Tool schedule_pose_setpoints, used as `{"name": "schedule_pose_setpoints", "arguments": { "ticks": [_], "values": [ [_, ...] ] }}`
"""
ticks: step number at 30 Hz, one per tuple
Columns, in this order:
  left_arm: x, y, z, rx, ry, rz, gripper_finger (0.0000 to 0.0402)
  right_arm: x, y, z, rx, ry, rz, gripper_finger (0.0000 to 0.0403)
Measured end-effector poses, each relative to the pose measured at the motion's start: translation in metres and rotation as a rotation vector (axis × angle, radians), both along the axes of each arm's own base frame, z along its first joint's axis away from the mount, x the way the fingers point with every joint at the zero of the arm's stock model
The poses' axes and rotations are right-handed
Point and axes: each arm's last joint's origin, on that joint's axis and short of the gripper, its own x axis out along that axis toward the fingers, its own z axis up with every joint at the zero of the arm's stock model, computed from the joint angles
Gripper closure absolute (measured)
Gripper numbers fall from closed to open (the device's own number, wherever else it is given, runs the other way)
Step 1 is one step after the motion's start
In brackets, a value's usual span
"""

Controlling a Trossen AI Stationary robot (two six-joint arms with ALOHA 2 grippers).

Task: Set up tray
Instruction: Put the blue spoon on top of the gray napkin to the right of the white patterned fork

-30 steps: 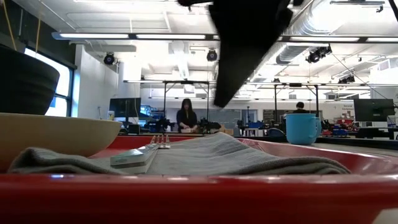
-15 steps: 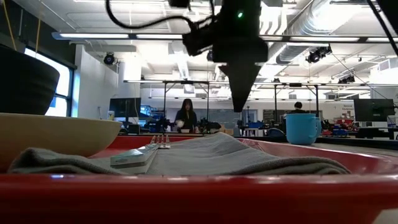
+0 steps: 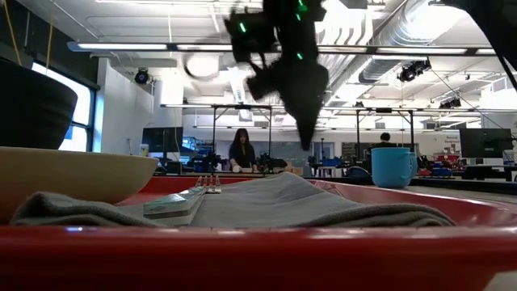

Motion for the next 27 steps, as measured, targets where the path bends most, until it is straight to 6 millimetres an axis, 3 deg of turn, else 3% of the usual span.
{"name": "schedule_pose_setpoints", "arguments": {
  "ticks": [6,9,14,18,27],
  "values": [
    [0.001,0.003,-0.005,-0.035,0.060,0.098,0.0346,-0.052,-0.001,-0.013,0.066,-0.059,-0.119,0.0373],
    [0.001,0.003,-0.006,-0.069,0.078,0.104,0.0346,-0.076,0.009,-0.010,0.062,-0.207,-0.169,0.0371],
    [0.011,0.001,-0.008,-0.100,0.093,0.103,0.0346,-0.096,0.034,-0.017,0.006,-0.387,-0.140,0.0370],
    [0.019,0.000,-0.009,-0.118,0.097,0.103,0.0346,-0.100,0.042,-0.032,-0.048,-0.369,-0.109,0.0351],
    [0.031,-0.002,-0.012,-0.116,0.118,0.104,0.0346,-0.089,0.039,-0.053,-0.066,-0.414,-0.063,0.0289]
  ]
}}
